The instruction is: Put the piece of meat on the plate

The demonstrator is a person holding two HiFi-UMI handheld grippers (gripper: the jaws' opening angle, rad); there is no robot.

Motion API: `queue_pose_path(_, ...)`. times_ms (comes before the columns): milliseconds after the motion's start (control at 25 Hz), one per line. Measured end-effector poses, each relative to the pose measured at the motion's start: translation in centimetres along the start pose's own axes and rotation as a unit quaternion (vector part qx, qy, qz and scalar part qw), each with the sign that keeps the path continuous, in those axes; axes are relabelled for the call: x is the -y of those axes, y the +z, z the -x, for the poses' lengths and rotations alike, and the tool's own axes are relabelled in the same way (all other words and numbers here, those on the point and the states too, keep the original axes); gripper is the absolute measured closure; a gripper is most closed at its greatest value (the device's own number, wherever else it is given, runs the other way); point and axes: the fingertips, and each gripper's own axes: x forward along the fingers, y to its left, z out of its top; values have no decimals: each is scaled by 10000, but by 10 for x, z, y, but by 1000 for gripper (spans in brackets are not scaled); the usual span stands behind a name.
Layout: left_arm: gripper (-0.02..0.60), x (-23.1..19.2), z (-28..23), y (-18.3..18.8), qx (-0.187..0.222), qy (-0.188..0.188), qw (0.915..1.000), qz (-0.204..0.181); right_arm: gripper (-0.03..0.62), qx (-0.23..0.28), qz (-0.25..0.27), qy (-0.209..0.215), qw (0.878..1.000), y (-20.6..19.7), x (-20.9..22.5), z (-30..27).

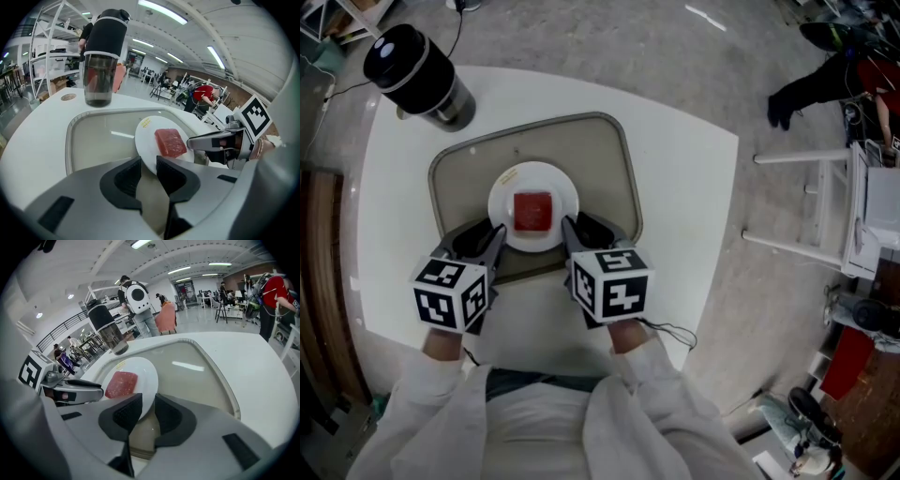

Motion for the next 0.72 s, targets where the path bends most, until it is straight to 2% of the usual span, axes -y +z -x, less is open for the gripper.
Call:
queue_pose_path(360,482,-2,1,-3,16,-62,10000,40,502,-213,59,-125,9997,-3,-3,-3)
queue_pose_path(720,482,-3,1,-3,23,-229,9996,173,501,-404,51,82,9991,-3,-3,-3)
